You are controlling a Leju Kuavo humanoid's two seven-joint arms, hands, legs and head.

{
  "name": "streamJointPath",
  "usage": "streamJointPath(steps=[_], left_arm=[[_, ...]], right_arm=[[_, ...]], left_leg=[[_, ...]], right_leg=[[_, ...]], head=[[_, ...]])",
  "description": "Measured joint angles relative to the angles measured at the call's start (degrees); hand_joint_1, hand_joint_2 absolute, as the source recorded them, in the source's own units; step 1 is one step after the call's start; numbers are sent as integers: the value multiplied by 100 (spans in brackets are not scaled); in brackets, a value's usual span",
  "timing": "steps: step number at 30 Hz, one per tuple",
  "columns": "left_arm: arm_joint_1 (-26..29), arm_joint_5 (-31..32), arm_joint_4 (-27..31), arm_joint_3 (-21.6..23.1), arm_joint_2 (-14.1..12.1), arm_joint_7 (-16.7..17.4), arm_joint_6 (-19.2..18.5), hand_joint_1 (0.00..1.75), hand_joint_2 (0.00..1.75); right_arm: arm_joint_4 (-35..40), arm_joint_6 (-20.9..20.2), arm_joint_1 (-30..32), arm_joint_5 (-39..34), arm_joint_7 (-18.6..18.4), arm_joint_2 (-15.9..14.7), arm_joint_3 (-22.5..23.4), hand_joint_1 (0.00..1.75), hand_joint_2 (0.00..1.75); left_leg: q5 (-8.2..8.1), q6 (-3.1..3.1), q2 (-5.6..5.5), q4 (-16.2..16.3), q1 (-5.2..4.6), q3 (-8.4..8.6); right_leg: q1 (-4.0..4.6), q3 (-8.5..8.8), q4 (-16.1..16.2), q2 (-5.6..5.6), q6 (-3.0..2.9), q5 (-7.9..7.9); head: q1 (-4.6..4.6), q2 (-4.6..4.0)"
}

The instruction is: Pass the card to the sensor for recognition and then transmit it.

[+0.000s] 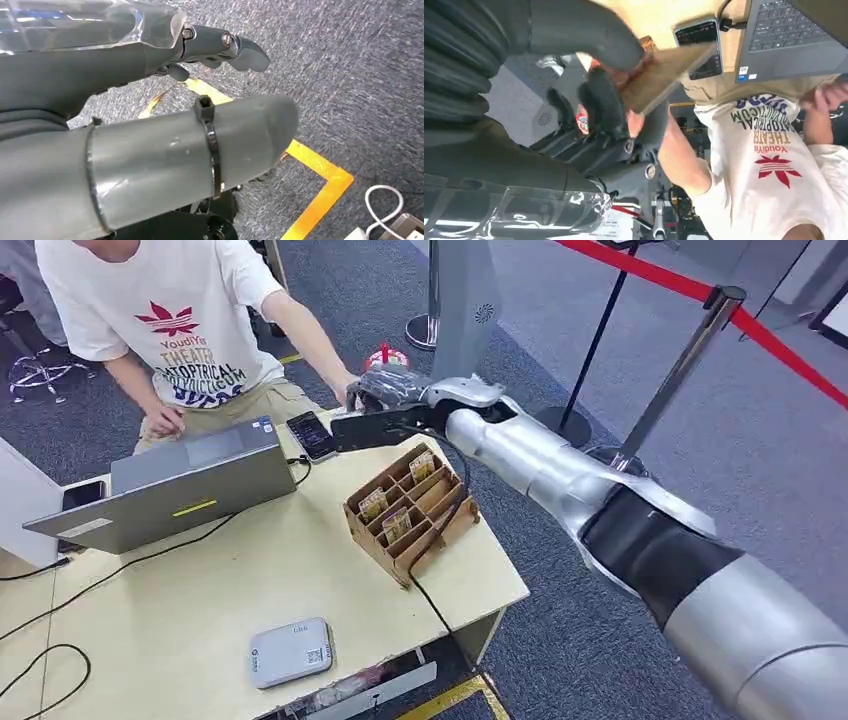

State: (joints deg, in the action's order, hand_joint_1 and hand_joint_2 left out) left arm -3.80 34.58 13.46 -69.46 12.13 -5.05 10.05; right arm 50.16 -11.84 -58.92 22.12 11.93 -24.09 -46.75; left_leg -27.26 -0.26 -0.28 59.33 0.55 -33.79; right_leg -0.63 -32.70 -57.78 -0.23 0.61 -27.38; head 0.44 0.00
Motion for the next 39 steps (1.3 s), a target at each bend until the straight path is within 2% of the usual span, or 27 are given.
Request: streamJointPath(steps=[6, 16, 23, 31, 39], left_arm=[[0, 7, -7, 4, 0, 15, 15, 0, 0], [2, 7, -9, 33, -20, 18, 61, 0, 0], [4, 2, -30, 57, -35, 31, 72, 0, 0], [4, -20, -57, 57, -37, 33, 94, 0, 0], [28, -20, -96, 57, -37, 33, 107, 0, 0]], right_arm=[[-37, 395, 425, 297, 13, 24, 102, 0, 175], [79, 655, 988, 452, 181, 24, 448, 0, 175], [122, 712, 1164, 459, 223, 26, 586, 0, 175], [480, 1258, 1827, 184, 703, 260, 1075, 0, 175], [1391, 1289, 3087, -823, 1351, 748, 1852, 0, 175]], left_leg=[[0, 0, 0, 0, 0, 1], [0, 0, 0, 0, 0, 0], [0, 0, 1, 0, 0, 0], [-1, 0, -1, 0, 1, 0], [-3, -3, -1, -3, 5, -1]], right_leg=[[0, 0, 0, 0, 0, 0], [0, 0, 0, 1, 0, 0], [0, 0, 0, 1, 0, 0], [1, 0, 0, -1, 0, -1], [5, 0, 0, -1, -3, -5]], head=[[0, 0], [0, 0], [0, 0], [2, 0], [2, 0]])
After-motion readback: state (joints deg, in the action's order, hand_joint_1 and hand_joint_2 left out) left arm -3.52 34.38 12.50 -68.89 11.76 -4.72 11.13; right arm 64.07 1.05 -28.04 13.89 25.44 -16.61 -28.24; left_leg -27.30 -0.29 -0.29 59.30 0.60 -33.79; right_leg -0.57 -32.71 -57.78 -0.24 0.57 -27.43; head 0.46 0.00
